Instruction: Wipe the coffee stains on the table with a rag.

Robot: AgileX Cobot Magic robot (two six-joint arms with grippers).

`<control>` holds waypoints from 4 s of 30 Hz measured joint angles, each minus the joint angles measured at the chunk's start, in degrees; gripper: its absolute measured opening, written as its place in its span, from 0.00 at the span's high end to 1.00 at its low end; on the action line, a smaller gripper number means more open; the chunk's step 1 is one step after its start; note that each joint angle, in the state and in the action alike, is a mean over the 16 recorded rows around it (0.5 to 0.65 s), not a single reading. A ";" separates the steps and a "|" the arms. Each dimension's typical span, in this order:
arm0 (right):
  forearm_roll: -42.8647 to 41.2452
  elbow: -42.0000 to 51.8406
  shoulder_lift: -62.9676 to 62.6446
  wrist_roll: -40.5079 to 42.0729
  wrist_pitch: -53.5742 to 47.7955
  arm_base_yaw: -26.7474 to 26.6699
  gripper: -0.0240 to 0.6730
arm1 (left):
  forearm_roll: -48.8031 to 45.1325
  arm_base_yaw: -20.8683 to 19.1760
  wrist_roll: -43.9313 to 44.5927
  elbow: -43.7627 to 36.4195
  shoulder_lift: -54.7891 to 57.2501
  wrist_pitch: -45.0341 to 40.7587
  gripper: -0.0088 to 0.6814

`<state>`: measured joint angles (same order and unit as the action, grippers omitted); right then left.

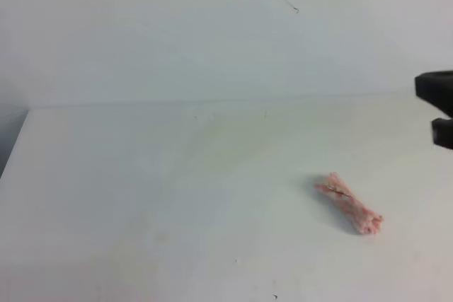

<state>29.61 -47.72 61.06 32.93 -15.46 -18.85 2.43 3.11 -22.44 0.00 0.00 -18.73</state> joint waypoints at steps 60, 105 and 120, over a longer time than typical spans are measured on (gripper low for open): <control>-5.76 49.65 -62.57 -5.68 6.72 15.55 0.97 | 0.00 0.00 0.00 0.00 0.00 0.00 0.99; -34.02 49.49 -62.79 -40.77 -2.14 23.91 0.97 | 0.00 0.00 0.00 0.00 0.00 0.00 0.99; -34.02 49.49 -62.79 -40.77 -2.09 23.91 0.97 | 0.00 0.00 0.00 0.00 0.00 0.00 0.99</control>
<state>-4.41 1.77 -1.73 -7.85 -17.55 5.06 2.43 3.11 -22.44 0.00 0.00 -18.73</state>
